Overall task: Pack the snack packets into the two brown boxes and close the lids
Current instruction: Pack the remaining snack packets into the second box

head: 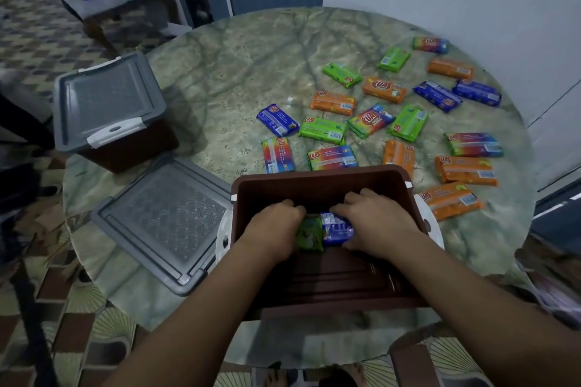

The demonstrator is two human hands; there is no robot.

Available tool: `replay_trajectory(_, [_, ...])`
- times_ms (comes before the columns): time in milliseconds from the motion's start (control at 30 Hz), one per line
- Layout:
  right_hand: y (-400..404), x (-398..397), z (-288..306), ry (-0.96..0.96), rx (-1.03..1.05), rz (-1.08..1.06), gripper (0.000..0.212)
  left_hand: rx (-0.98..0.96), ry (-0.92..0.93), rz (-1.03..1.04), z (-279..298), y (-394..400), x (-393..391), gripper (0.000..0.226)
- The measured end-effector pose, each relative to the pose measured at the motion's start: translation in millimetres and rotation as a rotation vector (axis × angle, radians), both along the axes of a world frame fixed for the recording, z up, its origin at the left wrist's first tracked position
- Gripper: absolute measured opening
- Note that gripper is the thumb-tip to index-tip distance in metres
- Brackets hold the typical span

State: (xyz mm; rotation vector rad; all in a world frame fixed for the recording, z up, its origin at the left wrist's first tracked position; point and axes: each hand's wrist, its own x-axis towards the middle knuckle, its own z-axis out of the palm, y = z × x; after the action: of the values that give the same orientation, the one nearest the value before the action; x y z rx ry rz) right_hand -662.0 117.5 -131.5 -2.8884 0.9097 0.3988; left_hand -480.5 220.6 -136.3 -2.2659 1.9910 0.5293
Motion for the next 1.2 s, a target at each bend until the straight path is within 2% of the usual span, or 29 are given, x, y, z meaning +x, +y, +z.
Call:
replay_trajectory(200, [-1.1, 0.5, -1.0, 0.045, 0.006, -0.005, 0.079, 0.091, 0.168, 0.047, 13.2, 1.2, 9.2, 0.05])
replay_trajectory(400, [-1.7, 1.6, -1.9, 0.062, 0.024, -0.021, 0.082, -0.017, 0.086, 0.097, 32.6, 5.1, 22.9, 0.049])
replay_trajectory(500, [-1.7, 2.0, -2.5, 0.072, 0.024, -0.024, 0.082, -0.039, -0.011, 0.021, 32.5, 12.8, 11.3, 0.041])
replay_trajectory(667, [-1.6, 2.3, -1.7, 0.083, 0.031, -0.021, 0.083, 0.045, -0.133, -0.182, 21.4, 18.1, 9.7, 0.029])
replay_trajectory(933, [2.9, -2.0, -1.1, 0.084, 0.038, 0.011, 0.079, 0.115, -0.126, -0.118, 23.7, 14.2, 7.1, 0.036])
replay_trajectory(1067, [4.8, -6.7, 0.3, 0.025, 0.085, 0.008, 0.069, 0.115, -0.128, -0.123, 24.2, 15.4, 7.9, 0.037])
replay_trajectory(1200, [5.3, -8.5, -1.5, -0.105, 0.216, -0.058, 0.045, 0.11, -0.148, -0.149, 24.3, 16.6, 7.9, 0.033])
